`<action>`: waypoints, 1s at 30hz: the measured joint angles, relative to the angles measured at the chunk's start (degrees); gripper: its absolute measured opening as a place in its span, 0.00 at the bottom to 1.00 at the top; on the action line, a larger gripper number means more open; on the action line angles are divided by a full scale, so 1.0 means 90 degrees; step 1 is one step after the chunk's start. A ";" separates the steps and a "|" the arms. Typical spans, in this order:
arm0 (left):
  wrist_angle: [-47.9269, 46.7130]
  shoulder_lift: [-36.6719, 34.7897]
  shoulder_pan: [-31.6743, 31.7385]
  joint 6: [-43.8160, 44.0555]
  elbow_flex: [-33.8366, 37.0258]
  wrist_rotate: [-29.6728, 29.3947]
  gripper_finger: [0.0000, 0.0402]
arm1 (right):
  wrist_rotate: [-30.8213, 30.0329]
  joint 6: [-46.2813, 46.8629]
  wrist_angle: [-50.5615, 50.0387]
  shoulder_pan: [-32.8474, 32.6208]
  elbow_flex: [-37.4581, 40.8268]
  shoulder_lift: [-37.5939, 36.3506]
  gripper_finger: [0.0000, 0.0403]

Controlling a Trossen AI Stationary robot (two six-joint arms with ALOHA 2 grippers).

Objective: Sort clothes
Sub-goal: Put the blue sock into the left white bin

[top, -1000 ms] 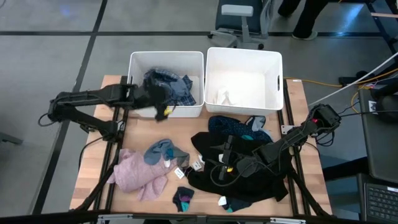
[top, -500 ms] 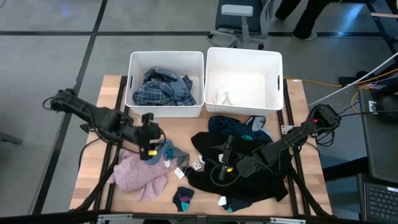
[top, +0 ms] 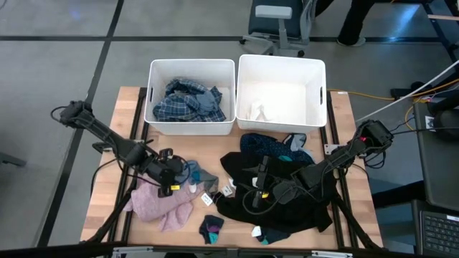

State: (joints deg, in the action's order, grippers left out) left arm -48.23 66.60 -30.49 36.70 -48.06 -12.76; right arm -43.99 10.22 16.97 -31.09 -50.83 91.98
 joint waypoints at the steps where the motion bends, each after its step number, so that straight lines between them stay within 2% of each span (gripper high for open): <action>1: 0.0127 -0.0001 -0.0010 0.0030 0.0117 0.0057 0.48 | -0.0002 0.0000 0.0000 0.0002 0.0000 0.0000 0.61; 8: 0.0473 -0.0002 -0.0031 0.0246 0.0665 0.0223 0.48 | -0.0008 0.0000 0.0002 0.0002 0.0000 0.0000 0.61; 16: 0.0921 -0.0002 -0.0031 0.0210 0.0870 0.0743 0.47 | -0.0017 -0.0002 0.0002 0.0002 0.0000 0.0000 0.61; 21: 0.0986 -0.0004 -0.0031 0.0113 0.1070 0.0878 0.38 | -0.0017 -0.0002 0.0002 0.0002 0.0000 0.0000 0.61; 30: 0.1167 -0.0002 -0.0031 -0.0184 0.1208 0.1038 0.14 | -0.0017 -0.0005 0.0000 0.0004 0.0000 0.0000 0.61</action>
State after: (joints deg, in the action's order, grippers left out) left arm -37.72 66.58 -30.76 35.04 -37.19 -3.42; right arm -44.14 10.17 16.97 -31.05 -50.83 91.98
